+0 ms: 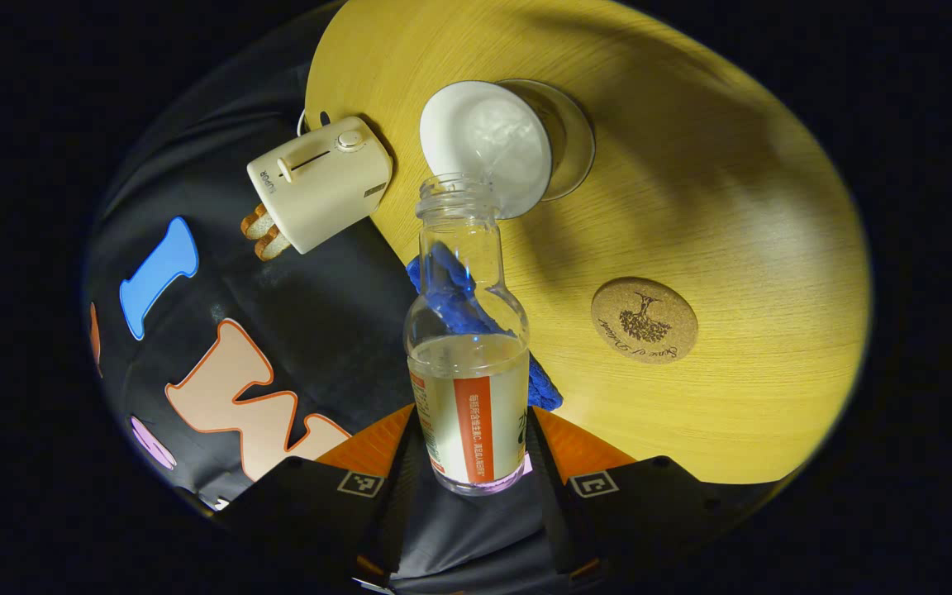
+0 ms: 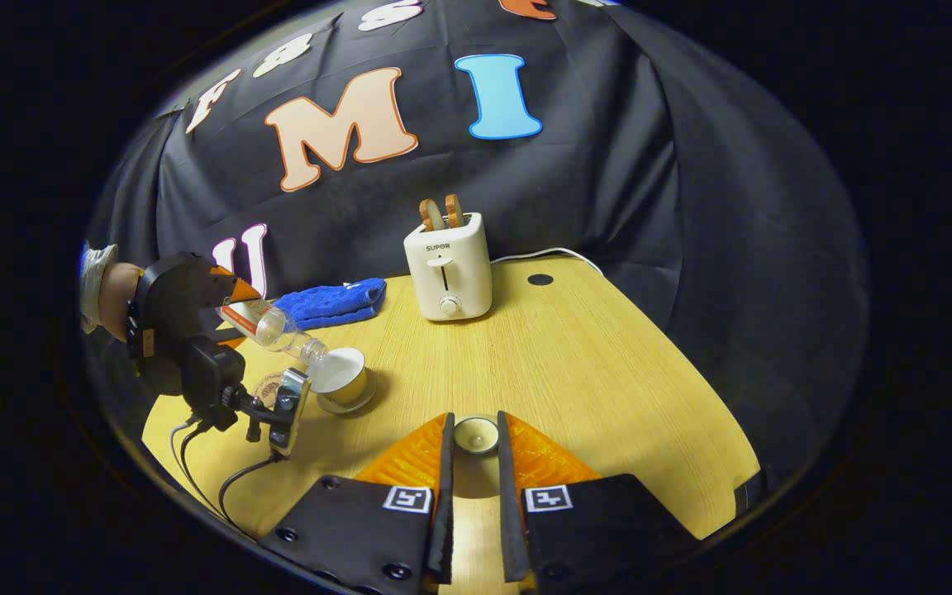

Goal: Open the teacup lid with one hand, grasp the water bottle and pour water into the teacup with the other hand; after pouring, place the water bottle on the coaster and then close the teacup lid.

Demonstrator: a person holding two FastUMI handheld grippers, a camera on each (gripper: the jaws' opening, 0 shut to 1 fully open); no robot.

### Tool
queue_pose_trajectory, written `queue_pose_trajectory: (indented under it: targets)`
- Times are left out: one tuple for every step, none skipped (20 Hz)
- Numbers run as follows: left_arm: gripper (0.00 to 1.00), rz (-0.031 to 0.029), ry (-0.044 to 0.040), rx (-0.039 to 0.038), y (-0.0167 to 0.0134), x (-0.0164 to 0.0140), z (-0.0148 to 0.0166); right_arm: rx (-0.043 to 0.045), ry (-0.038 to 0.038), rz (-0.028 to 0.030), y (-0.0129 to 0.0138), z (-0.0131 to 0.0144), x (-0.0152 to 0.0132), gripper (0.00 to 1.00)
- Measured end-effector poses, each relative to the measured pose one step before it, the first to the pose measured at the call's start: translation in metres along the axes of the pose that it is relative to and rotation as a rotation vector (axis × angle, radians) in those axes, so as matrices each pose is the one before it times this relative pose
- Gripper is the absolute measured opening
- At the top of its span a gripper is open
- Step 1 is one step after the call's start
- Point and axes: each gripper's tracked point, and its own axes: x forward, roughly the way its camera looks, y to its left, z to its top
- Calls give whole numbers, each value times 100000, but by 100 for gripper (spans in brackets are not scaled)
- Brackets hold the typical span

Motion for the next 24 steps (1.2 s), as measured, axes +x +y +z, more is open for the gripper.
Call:
queue_pose_trajectory:
  targets:
    - [66,-269,-274,-593,-77,-54,69,-215,133,517,198,-63,71,27]
    - [66,-254,-557,-933,-193,-198,34,-134,-40,509,276,47,-24,27]
    - [66,131,-1268,-1726,51,134,347,-282,16,339,122,62,-37,27]
    - [66,30,-1227,-2588,-201,-103,200,-414,-5,226,122,-51,-43,27]
    - [66,-1114,-962,-2876,-560,41,210,-330,69,19,-2,95,22,27]
    - [65,-296,-860,-2901,-303,-37,-36,-44,260,68,-12,-34,70,27]
    - [66,-740,168,-1751,-473,155,-23,-19,328,-23,-2,-41,26,27]
    - [66,326,-1727,-2455,-42,-57,314,-147,203,-116,0,58,23,29]
    - [66,297,-1339,-3186,-176,-15,133,-268,80,-57,12,68,-8,27]
    - [66,-469,-1064,-3998,-329,99,124,-420,166,-43,13,-47,55,29]
    - [64,239,-758,-5391,-273,-104,59,-472,177,-108,104,59,118,27]
    - [66,-40,-2313,-6179,-377,-178,410,-475,169,1,115,76,-7,29]
    - [66,-92,-1274,-6819,-341,-107,214,-127,232,324,198,43,28,29]
    - [65,373,-1478,-6557,-158,-79,134,-197,127,295,310,114,119,27]
    - [63,1019,-2282,-5324,-75,237,366,-685,106,175,242,134,98,27]
    - [65,2365,-1068,-4541,292,-22,19,-933,311,165,216,37,29,29]
    - [66,1125,-1181,-3817,-113,87,185,-950,313,205,308,139,37,27]
    - [63,488,-1026,-4454,-161,83,-42,-1018,123,262,345,127,38,29]
    - [65,-780,-594,-6162,-281,256,-40,-1830,149,230,387,280,-39,27]
    - [65,-654,-1248,-4437,-314,272,-28,-1251,102,85,293,250,-39,27]
    - [65,-232,1497,-3306,-179,-91,-744,-1072,335,138,284,45,56,27]
    - [65,-451,-403,-2555,-193,149,-267,-975,335,11,225,150,-38,29]
    - [63,-104,-250,-3311,-256,-114,-353,-1083,333,-41,327,125,5,27]
    - [65,82,-890,-3977,-84,43,-163,-1032,333,-90,184,101,-88,27]
